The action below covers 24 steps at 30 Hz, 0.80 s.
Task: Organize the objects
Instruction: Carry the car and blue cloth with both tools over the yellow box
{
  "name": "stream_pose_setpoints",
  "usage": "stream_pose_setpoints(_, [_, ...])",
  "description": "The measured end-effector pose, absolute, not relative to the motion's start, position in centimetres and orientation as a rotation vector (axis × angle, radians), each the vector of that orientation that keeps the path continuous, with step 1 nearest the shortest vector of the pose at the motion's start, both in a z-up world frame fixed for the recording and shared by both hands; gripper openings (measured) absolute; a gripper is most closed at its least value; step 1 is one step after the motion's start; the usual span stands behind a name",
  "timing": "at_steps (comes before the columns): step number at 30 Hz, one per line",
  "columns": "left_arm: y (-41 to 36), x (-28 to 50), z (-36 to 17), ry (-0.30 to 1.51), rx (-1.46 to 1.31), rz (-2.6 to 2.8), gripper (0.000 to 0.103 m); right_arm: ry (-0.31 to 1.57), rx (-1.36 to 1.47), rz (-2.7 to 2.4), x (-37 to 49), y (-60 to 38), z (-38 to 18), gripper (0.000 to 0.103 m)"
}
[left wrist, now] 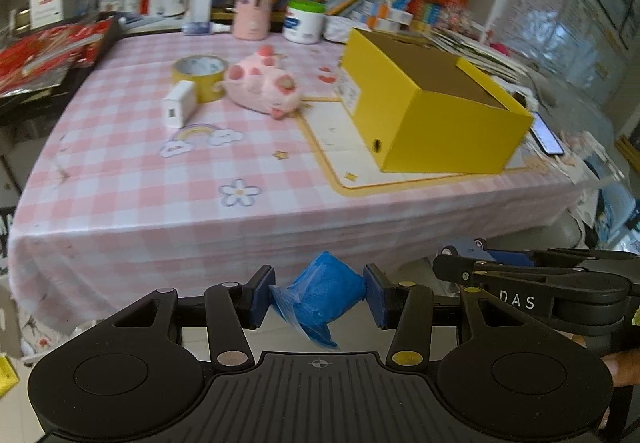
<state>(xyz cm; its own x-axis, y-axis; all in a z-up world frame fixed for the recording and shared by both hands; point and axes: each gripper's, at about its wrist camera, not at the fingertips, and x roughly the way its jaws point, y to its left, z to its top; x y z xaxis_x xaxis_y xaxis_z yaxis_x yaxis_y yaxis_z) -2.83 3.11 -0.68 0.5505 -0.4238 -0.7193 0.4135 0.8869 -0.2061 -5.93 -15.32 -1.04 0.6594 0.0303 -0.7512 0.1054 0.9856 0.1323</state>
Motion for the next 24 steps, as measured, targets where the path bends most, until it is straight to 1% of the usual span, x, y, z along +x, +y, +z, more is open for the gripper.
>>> stream_pose_setpoints(11, [-2.0, -2.3, -0.6, 0.858, 0.059, -0.627, 0.047, 0.847, 0.242, -0.177, -8.0, -20.1, -1.1, 0.041])
stream_pose_setpoints(24, [-5.5, -0.5, -0.4, 0.856, 0.07, -0.671, 0.047, 0.845, 0.255, -0.23, -7.0, -23.2, -0.7, 0.041])
